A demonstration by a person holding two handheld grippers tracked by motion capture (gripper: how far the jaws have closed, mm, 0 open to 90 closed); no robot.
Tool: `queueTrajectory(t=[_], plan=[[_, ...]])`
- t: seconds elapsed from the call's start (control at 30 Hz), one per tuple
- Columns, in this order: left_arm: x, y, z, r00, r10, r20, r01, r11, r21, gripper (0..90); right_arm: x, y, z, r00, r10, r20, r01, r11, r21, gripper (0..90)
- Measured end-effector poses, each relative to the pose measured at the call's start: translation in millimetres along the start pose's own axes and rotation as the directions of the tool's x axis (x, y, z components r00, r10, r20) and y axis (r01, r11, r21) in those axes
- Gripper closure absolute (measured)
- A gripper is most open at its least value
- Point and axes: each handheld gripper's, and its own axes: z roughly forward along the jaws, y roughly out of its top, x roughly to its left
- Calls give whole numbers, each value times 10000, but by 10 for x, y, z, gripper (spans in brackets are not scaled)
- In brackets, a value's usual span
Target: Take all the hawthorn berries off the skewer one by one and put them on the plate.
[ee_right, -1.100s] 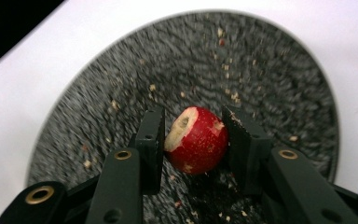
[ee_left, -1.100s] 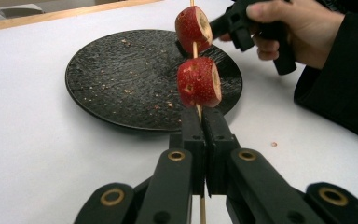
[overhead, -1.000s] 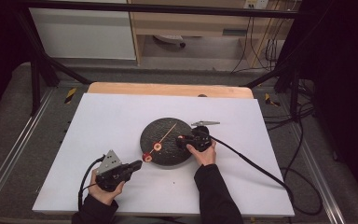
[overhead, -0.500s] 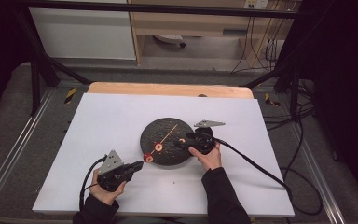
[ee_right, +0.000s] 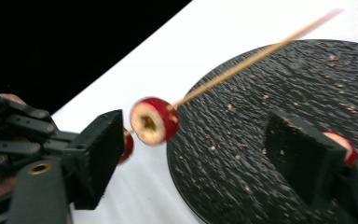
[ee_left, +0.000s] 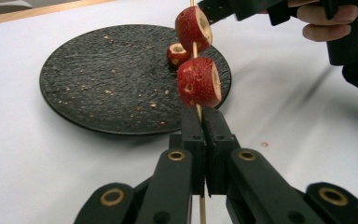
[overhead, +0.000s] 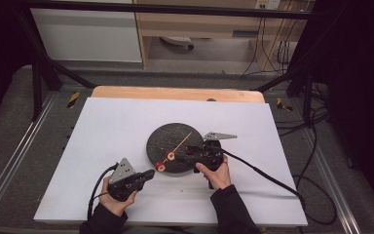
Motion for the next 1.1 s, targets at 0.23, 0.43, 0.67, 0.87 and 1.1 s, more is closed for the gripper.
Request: queueTrajectory(t=[0.23,0.43,0.67,0.87,1.1], plan=[[-50,10,40,9999,66,106,-66,10000,-19,880,3,-54,77,9982,465,-367,-469,9989,-93,353],[-88,16,69,9997,161,201,-161,9999,17,880,0,-89,115,9950,642,-766,-642,9979,24,457],[-105,14,83,9994,210,268,-212,9998,54,880,2,-96,114,9925,679,-1014,-658,9975,238,595],[-104,24,56,9994,229,272,-227,9997,-71,880,-7,-50,82,9913,737,-1087,-724,9973,158,613],[-82,25,11,9995,204,227,-199,9996,-199,880,-84,126,-29,9965,629,-550,-645,9975,-280,615]])
